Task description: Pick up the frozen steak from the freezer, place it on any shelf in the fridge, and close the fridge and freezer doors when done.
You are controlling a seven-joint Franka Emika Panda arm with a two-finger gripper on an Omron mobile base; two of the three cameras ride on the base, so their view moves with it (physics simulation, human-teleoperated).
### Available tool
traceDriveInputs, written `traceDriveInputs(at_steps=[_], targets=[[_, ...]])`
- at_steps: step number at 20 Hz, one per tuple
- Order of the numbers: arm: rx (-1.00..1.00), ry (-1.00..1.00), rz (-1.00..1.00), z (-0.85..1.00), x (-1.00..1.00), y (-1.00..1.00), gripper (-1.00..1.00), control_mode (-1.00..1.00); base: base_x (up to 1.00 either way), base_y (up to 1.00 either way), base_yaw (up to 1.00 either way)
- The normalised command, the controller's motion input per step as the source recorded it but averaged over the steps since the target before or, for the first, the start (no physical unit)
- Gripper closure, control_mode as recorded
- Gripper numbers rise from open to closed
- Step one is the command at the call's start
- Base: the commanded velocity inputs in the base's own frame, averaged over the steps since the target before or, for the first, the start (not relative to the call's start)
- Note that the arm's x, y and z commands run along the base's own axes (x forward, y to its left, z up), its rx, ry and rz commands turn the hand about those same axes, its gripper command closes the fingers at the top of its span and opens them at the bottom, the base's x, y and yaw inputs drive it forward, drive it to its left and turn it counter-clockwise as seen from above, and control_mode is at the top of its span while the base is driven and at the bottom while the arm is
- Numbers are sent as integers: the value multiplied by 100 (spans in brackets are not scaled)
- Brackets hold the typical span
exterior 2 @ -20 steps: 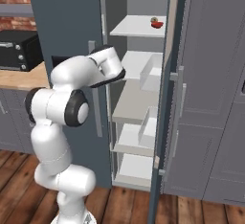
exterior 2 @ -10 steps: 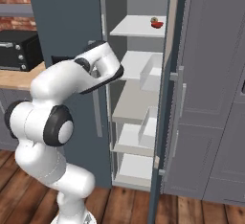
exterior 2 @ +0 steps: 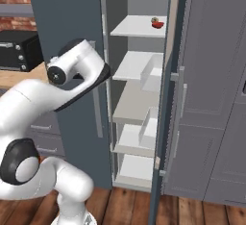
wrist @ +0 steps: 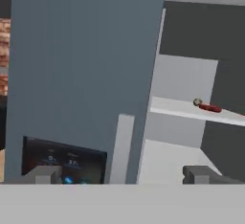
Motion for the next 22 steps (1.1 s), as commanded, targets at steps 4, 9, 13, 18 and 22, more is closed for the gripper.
traceDriveInputs(at_steps=[4,9,13,18,22], targets=[[10,2,-5,90,-100,8,-100,-100,0,0,0],[14,9,-6,98,-100,5,-100,-100,0,0,0],[16,14,-7,98,-100,0,-100,-100,0,0,0],[8,15,-4,72,-98,0,-100,-100,0,0,0],[0,-1,0,1,-6,0,-100,-100,0,0,0]])
